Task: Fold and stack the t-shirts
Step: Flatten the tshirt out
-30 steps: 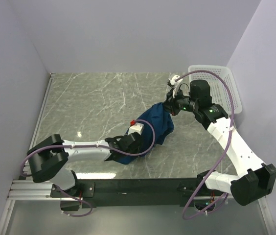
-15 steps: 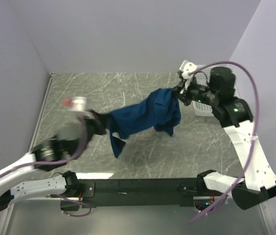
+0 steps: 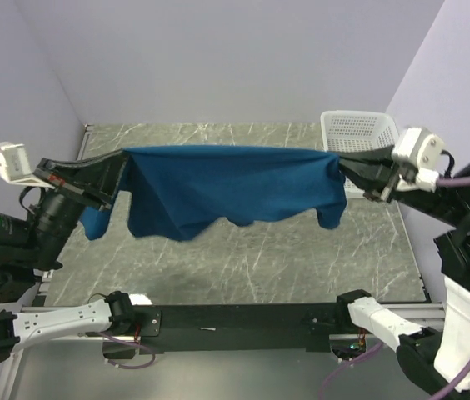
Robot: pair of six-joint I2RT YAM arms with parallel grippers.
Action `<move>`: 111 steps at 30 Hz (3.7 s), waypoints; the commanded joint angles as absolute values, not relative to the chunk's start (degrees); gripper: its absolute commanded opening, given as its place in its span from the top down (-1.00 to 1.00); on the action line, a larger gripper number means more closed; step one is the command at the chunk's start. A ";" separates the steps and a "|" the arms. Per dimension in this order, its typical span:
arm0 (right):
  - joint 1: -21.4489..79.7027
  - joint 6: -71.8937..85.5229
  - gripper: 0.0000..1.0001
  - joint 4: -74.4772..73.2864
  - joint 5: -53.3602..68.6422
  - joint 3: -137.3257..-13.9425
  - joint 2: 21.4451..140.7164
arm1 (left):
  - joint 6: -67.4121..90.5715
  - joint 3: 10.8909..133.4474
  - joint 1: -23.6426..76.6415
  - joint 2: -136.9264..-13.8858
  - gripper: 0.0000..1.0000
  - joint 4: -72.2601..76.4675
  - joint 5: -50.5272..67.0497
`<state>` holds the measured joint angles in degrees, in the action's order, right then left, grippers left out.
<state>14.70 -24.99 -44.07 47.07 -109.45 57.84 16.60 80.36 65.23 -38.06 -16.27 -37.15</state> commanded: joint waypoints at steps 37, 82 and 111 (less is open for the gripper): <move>18.61 -53.58 -0.51 -53.67 52.91 -73.83 81.28 | 27.25 60.66 10.63 -73.92 -0.73 -17.57 14.58; 32.08 -23.03 -0.03 -31.55 15.12 -74.44 107.49 | 34.46 53.61 25.49 -95.01 0.40 -15.82 -9.50; 17.95 -49.72 1.00 -54.39 24.71 -50.74 70.80 | 33.91 84.02 -6.13 -85.14 0.99 -26.12 12.38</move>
<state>21.52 -40.73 -45.80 26.15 -55.72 79.20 32.36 81.80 -0.80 -80.51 -27.00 8.21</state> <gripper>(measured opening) 0.005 0.012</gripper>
